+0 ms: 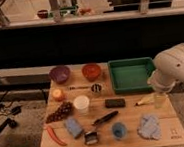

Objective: Wipe table surface with towel

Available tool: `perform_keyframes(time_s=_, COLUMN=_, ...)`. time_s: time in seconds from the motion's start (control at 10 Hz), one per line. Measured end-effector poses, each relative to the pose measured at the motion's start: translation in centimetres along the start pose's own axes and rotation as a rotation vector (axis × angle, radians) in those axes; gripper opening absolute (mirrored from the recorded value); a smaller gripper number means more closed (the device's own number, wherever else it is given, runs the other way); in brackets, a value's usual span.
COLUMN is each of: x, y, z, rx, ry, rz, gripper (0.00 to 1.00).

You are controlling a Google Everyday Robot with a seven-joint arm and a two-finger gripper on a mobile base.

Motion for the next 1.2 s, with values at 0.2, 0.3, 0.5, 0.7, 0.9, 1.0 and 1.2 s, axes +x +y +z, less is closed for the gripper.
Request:
perform_keyframes(time_s=0.2, x=0.6, y=0.2, z=0.2, rx=0.019, ry=-0.003, rz=0.005, gripper=0.8)
perform_keyframes(time_s=0.3, x=0.7, y=0.3, z=0.3, rx=0.061, ry=0.007, rz=-0.002, gripper=0.8)
perform_keyframes(time_s=0.5, x=1.5, y=0.8, z=0.9, rx=0.103, ry=0.039, rz=-0.017, gripper=0.8)
perform_keyframes(time_s=0.7, x=1.4, y=1.8, z=1.2, rx=0.076, ry=0.042, rz=-0.053, gripper=0.8)
perform_keyframes(time_s=0.9, x=1.2, y=3.3, z=1.1, rx=0.004, ry=0.029, rz=-0.081, gripper=0.8)
perform_keyframes(time_s=1.0, x=1.0, y=3.4, z=1.1, rx=-0.003, ry=0.027, rz=-0.085, gripper=0.8)
perform_keyframes(time_s=1.2, x=1.3, y=3.5, z=1.0, rx=-0.004, ry=0.029, rz=-0.081, gripper=0.8)
